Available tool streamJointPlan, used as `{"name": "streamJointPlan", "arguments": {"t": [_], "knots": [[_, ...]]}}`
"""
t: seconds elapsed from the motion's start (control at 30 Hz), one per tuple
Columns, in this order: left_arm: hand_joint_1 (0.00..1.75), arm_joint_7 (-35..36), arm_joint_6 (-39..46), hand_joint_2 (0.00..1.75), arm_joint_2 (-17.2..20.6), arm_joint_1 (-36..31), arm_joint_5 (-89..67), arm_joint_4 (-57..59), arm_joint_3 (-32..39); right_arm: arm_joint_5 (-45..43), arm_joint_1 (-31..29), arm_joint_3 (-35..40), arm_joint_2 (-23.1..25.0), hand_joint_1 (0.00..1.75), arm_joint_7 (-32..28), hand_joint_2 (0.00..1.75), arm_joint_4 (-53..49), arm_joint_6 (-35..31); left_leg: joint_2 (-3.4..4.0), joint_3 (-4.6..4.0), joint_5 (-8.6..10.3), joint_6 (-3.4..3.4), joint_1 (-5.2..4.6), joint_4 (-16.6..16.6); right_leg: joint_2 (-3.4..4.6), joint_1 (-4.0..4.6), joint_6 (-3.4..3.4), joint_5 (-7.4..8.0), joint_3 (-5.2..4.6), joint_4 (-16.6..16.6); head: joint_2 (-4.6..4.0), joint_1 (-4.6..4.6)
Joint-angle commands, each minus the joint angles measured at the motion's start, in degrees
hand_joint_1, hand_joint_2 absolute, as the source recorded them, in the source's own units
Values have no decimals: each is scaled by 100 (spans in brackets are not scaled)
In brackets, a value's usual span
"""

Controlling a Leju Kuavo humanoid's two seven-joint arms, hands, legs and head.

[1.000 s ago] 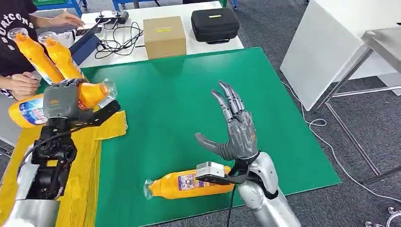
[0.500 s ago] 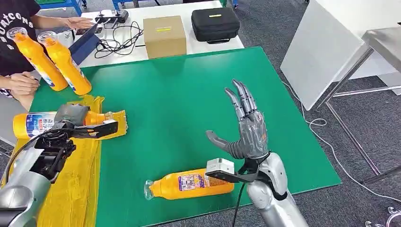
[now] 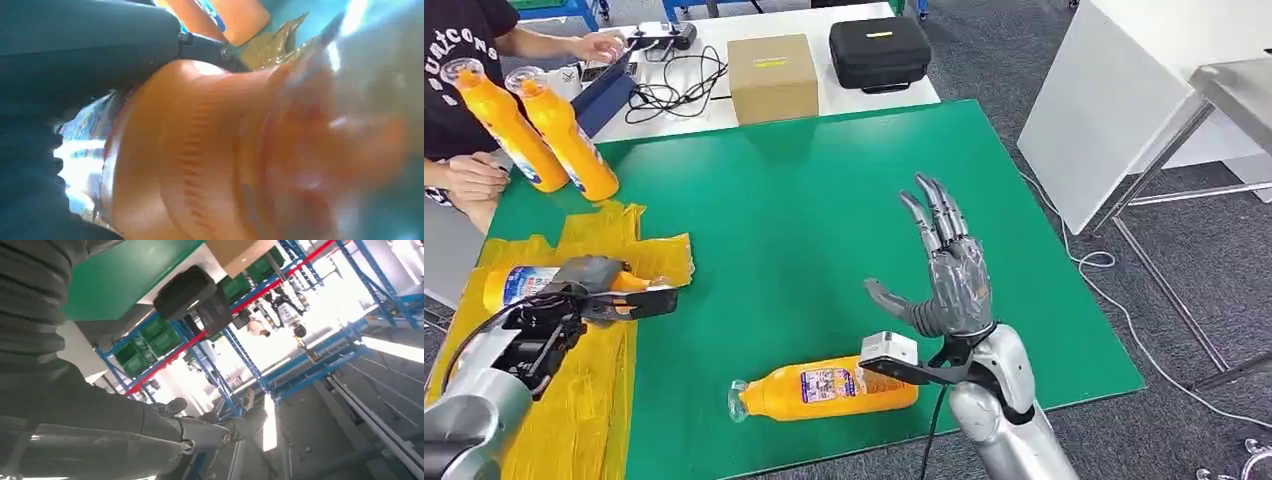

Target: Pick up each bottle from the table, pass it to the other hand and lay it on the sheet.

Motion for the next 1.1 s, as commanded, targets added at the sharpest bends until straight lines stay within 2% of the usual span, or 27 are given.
{"name": "streamJointPlan", "arguments": {"t": [0.03, 0.23, 0.27, 0.3, 0.37, 0.4, 0.47, 0.53, 0.63, 0.7, 0.77, 0.8, 0.93, 1.03, 1.1], "knots": [[0, 34, -36, 175, -174, -147, 207, 463, -78, 77, -242, 46, -169, 0, 172, 175, 482, 70, 7, 17, -4, -6, 4, -1, 1, 5, -4, -1, 19, -6, 0, 0], [0, -674, 469, 175, -171, -36, 1159, 88, 579, 385, 30, 269, -309, 0, 326, 175, 421, 252, 7, 27, -5, -6, 7, -2, -1, 9, -5, -7, 33, -8, 0, 0], [0, -972, 579, 175, -167, -8, 1415, -92, 691, 343, 87, 329, -374, 0, 283, 175, 359, 332, 8, 37, -13, -9, 12, 0, -4, 14, -7, -13, 45, -8, 0, 2], [0, -1188, 616, 0, -141, 3, 1588, -267, 722, 373, 143, 360, -420, 0, 240, 175, 280, 319, 5, 26, -8, -6, 10, 0, -4, 12, -5, -9, 34, -8, 0, 2], [0, -2081, 516, 0, -175, 213, 2755, -1277, 1064, 688, 269, 550, -581, 0, 34, 175, 69, 402, 1, 19, -8, -5, 9, 5, -8, 11, -4, -11, 27, -2, 0, 2], [0, -2136, 283, 0, -118, 411, 3167, -1951, 1022, 743, 315, 619, -603, 0, -31, 175, -29, 444, 1, 32, -19, -8, 13, 10, -11, 15, -7, -22, 42, 1, 0, 0], [0, -2146, 13, 0, -93, 901, 4087, -3553, 1043, 645, 247, 912, -684, 0, -240, 175, -206, 829, -2, 1, -2, -3, 5, 6, -8, 6, -2, -7, 8, 0, 0, 4], [0, -1939, -108, 0, -58, 1047, 4197, -3983, 974, 665, 230, 942, -654, 0, -200, 175, -278, 901, 12, 1, -7, -4, 3, 8, 6, 4, -2, -6, 4, 3, 0, 2], [0, -1942, -109, 0, -58, 1081, 4195, -3984, 959, 667, 217, 942, -649, 0, -195, 175, -275, 910, 16, 5, -12, -8, 2, 3, 9, 3, -2, -5, 4, 0, 0, 0], [0, -2291, 60, 0, -157, 1251, 4845, -4455, 1158, 628, 193, 1144, -759, 0, -371, 175, -350, 1312, 19, 33, -28, -16, 12, 10, 4, 14, -8, -20, 35, 1, 0, 0], [0, -2193, -222, 0, -86, 1555, 5531, -5311, 1343, 360, 124, 1383, -857, 0, -556, 175, -430, 1674, 17, 3, -15, -9, 5, 5, 9, 7, -4, -7, 4, -1, 0, 2], [0, -2137, -265, 175, -87, 1663, 5747, -5539, 1466, 215, 65, 1491, -905, 0, -661, 175, -423, 1835, 29, 15, -25, -12, 9, 11, 17, 12, -6, -13, 16, 1, 0, 0], [0, -2093, -333, 175, -41, 1748, 5814, -5701, 1518, 213, 38, 1508, -889, 0, -662, 175, -385, 1820, 29, 15, -21, -10, 5, 3, 20, 7, -5, -10, 12, 0, 0, -2], [0, -2054, -202, 175, -180, 1926, 5951, -5769, 1741, -64, -4, 1587, -916, 0, -781, 175, -312, 2163, 16, 11, -13, -8, 3, 0, 8, 6, -3, -8, 11, -3, 0, 0], [0, -1999, -131, 175, -267, 2073, 6027, -5819, 1837, -109, 42, 1591, -896, 0, -575, 175, -200, 2450, 27, 39, -30, -13, 9, 5, 15, 13, -6, -19, 39, -3, 0, 2]]}}
